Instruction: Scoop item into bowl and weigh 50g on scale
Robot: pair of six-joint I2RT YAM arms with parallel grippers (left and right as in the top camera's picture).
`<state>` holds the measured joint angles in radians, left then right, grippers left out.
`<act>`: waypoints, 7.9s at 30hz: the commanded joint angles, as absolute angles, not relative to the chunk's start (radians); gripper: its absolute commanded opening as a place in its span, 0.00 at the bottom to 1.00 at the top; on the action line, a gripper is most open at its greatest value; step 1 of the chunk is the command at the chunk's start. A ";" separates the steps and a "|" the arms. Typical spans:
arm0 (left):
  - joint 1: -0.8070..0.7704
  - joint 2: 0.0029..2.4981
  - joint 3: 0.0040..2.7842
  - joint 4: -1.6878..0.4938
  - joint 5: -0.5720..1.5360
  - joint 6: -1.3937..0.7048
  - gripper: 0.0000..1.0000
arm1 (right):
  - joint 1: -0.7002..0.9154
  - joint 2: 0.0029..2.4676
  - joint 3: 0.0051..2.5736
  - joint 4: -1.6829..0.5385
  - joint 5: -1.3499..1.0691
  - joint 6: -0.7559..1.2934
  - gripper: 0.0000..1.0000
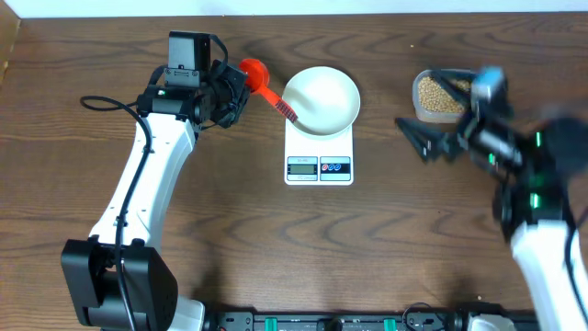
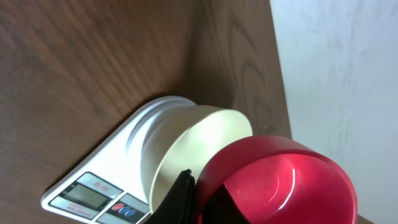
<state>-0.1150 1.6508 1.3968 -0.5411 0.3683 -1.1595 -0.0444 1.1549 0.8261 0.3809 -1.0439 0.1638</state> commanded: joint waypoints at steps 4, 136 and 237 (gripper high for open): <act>-0.128 1.633 1.411 -0.533 0.352 -1.264 0.07 | -0.027 1.526 1.076 0.356 -1.437 0.349 0.99; -0.652 1.652 0.962 -0.275 0.092 -0.068 0.07 | -0.258 1.320 1.112 -0.554 -0.525 0.220 0.01; -0.624 1.910 0.961 -0.085 0.067 0.171 0.07 | -0.258 1.320 1.112 -0.598 -0.499 0.167 0.01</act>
<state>-0.6388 1.8385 0.9981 -0.0956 0.0845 0.1650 -0.2523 1.3247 1.1076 -0.5987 -0.4999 0.1780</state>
